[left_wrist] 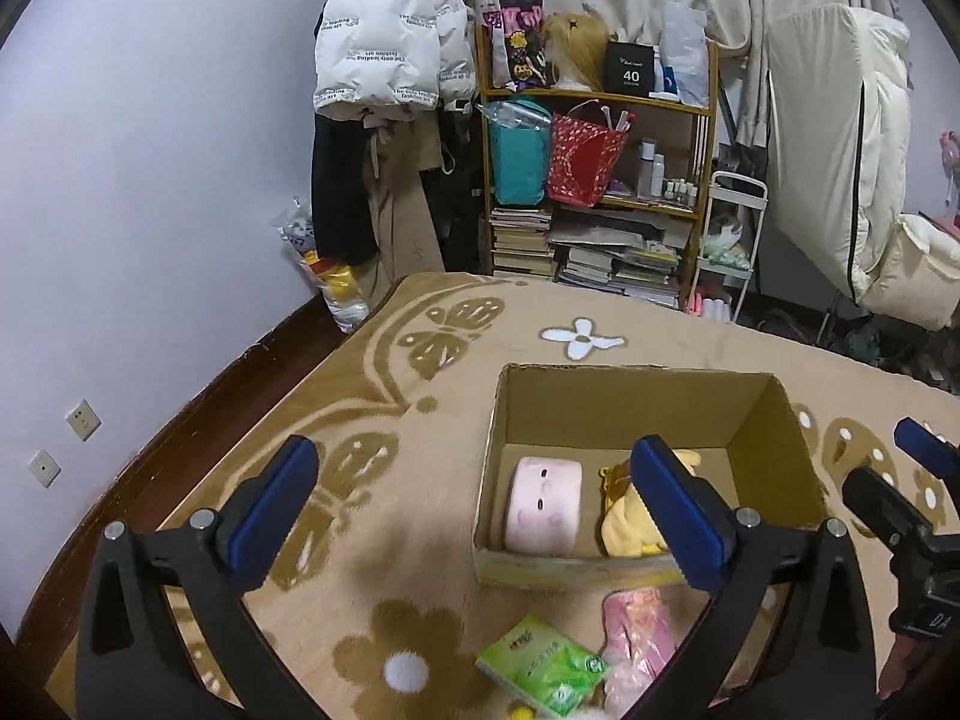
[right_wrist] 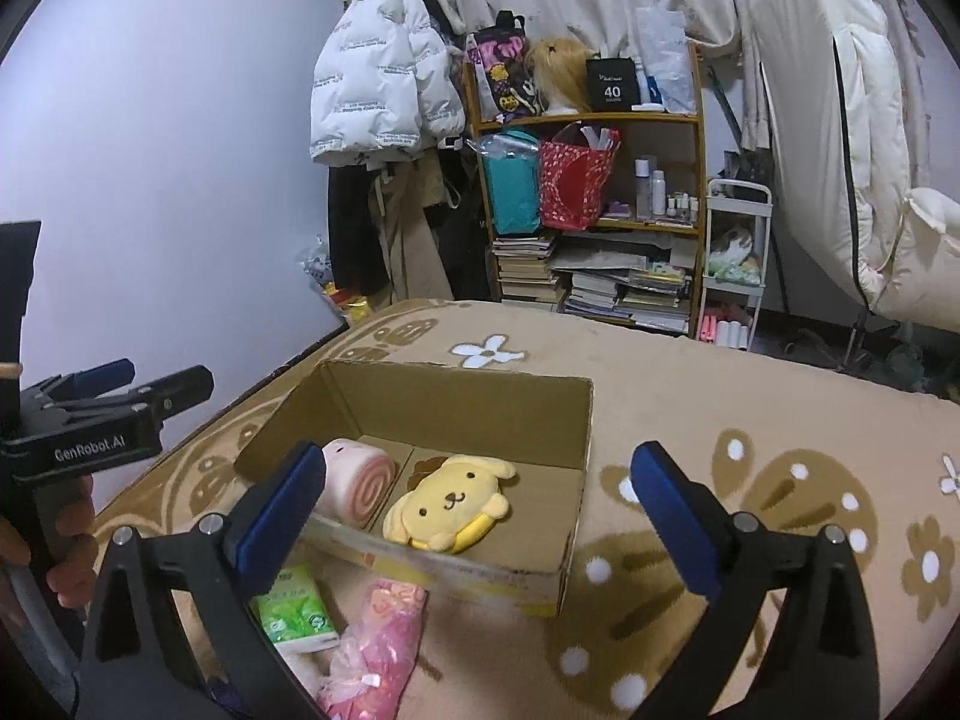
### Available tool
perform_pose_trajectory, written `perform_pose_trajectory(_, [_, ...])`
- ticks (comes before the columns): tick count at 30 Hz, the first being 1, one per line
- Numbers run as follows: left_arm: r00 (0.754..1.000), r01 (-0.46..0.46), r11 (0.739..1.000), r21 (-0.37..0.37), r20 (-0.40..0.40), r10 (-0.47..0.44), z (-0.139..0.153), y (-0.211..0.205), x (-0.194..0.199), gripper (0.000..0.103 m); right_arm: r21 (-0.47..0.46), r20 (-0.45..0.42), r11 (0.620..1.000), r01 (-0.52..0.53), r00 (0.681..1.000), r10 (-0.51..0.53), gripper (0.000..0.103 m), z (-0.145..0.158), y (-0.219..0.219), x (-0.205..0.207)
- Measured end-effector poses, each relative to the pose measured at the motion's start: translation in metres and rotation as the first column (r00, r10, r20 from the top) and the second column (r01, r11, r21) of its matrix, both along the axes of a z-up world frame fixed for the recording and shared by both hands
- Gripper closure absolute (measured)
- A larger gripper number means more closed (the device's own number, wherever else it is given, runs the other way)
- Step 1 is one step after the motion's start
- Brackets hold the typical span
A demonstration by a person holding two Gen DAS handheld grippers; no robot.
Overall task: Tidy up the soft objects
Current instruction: 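Withdraw both tools from the box back toward the remaining pile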
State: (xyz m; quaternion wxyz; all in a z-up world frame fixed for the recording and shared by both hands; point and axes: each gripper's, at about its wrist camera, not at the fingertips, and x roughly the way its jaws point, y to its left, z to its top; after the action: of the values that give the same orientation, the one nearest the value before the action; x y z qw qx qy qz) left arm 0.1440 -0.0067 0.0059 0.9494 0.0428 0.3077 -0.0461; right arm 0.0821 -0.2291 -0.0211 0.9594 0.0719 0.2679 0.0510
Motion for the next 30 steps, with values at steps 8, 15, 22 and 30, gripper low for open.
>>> perform_pose_trajectory(8, [0.999,-0.032,0.998,-0.046,-0.001,0.032,0.02,0.015,-0.037,0.0,0.017,0.048,0.999,0.03,0.998,-0.031,0.0,0.015,0.007,-0.034])
perform_pose_trajectory(15, [0.999,-0.048,0.999,-0.013,-0.008,0.048,0.029,0.023,-0.076,0.0,0.021,0.065,1.0,0.007,0.998,-0.009,0.0,0.026,0.009,-0.063])
perform_pose_trajectory(22, [0.998,-0.04,0.999,-0.023,-0.04,0.039,0.028,0.026,-0.112,0.0,0.039,0.058,0.999,0.006,0.998,-0.008,0.0,0.031,0.006,-0.089])
perform_pose_trajectory(30, [0.994,-0.006,1.0,-0.004,-0.113,0.006,0.005,0.017,-0.127,0.0,0.059,-0.02,0.998,0.029,0.999,-0.028,0.0,0.013,0.003,-0.117])
